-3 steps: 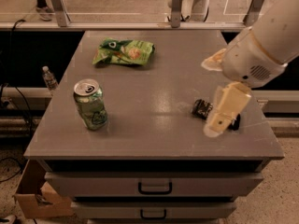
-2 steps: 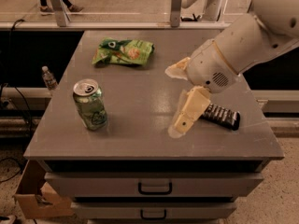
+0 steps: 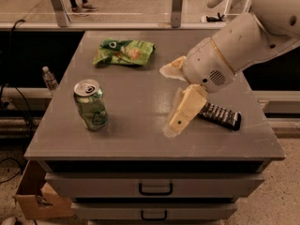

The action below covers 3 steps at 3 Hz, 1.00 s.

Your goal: Pick green can

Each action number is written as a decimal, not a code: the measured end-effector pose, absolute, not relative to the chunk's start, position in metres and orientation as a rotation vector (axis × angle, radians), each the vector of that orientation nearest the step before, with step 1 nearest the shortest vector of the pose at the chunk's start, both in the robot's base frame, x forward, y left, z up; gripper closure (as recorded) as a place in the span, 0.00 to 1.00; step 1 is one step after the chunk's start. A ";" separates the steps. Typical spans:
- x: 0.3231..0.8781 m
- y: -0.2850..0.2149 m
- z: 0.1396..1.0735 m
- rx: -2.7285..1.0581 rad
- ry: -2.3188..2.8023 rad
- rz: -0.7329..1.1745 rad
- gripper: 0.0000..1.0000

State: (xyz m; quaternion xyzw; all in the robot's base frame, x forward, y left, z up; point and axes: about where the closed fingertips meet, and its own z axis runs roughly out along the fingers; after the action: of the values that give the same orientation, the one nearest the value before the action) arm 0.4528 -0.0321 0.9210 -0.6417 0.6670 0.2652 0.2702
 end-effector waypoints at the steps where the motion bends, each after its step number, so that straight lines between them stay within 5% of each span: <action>1: 0.462 -0.009 0.910 -1.718 1.740 0.768 0.00; 3: 0.496 0.060 0.892 -1.748 1.557 0.883 0.00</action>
Offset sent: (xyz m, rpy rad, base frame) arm 0.0599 0.1091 -0.0461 0.2125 -0.0062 0.1634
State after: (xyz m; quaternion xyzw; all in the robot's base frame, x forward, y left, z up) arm 0.4958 0.0603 0.8920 -0.6632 0.5908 0.3349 0.3145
